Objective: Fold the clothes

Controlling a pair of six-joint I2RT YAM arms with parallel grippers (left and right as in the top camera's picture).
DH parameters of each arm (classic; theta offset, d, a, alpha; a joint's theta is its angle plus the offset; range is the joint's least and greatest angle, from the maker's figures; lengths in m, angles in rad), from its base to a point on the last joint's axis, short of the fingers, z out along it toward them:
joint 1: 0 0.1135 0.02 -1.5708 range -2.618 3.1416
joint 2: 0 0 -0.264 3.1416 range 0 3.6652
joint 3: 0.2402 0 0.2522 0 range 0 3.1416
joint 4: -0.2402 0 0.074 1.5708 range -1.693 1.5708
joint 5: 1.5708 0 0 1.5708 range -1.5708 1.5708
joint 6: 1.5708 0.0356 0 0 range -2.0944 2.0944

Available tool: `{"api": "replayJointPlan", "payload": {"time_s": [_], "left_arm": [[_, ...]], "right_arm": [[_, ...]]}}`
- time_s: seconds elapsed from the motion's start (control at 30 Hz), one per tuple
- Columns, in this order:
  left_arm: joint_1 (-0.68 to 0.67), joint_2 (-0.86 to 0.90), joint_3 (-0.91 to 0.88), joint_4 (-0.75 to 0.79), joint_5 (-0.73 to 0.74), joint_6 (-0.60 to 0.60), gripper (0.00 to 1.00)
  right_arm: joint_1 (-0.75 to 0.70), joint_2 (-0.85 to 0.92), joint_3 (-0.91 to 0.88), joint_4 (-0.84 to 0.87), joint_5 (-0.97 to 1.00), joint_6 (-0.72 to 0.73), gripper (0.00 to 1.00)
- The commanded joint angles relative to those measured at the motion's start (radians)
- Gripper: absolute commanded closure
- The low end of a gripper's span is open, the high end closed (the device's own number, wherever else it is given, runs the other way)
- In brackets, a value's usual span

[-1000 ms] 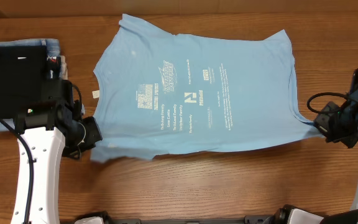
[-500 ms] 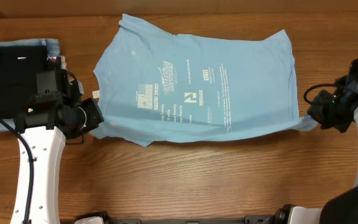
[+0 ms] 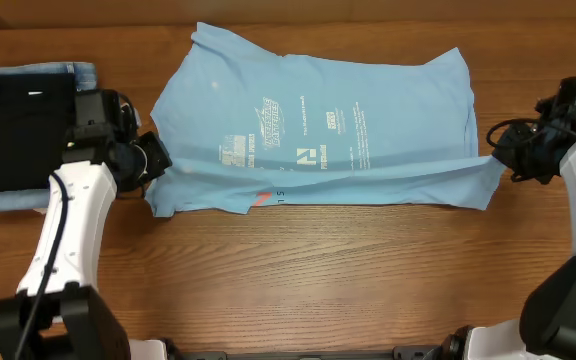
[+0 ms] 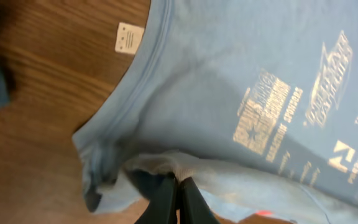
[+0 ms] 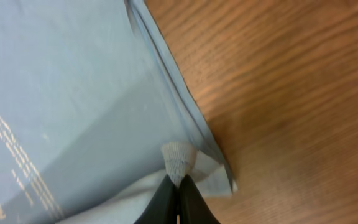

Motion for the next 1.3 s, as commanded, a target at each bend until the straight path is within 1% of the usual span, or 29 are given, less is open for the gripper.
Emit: {"api": "replayJointPlan", "payload": {"time_s": [0.0, 0.23, 0.43, 0.6, 0.77, 1.13, 1.2, 1.23, 1.27], "left_arm": [[0.004, 0.047, -0.002, 0.033, 0.005, -0.015, 0.96], [0.004, 0.117, -0.002, 0.101, 0.014, -0.032, 0.96], [0.001, 0.142, -0.002, 0.169, 0.051, -0.034, 0.96], [-0.002, 0.153, -0.002, 0.206, 0.039, -0.042, 0.96], [-0.003, 0.153, -0.002, 0.247, 0.023, -0.067, 0.95], [-0.005, 0.153, -0.002, 0.257, 0.024, -0.082, 0.94], [-0.005, 0.153, -0.002, 0.257, 0.024, -0.082, 0.93], [-0.005, 0.153, -0.002, 0.257, 0.024, -0.082, 0.87], [-0.004, 0.153, -0.002, 0.257, 0.024, -0.082, 0.77]], "right_arm": [[0.005, 0.033, -0.001, 0.03, -0.007, -0.004, 0.96], [0.017, 0.082, -0.001, 0.08, -0.01, -0.004, 0.96], [0.054, 0.116, -0.001, 0.124, -0.009, -0.012, 0.96], [0.076, 0.148, -0.001, 0.142, -0.003, -0.011, 0.96], [0.076, 0.159, -0.001, 0.157, 0.06, 0.0, 0.96], [0.076, 0.167, -0.001, 0.178, 0.061, 0.0, 0.96], [0.076, 0.169, -0.001, 0.179, 0.061, 0.0, 0.88], [0.076, 0.17, -0.001, 0.179, 0.061, 0.0, 0.82], [0.076, 0.17, -0.001, 0.176, 0.061, 0.0, 0.75]]}}
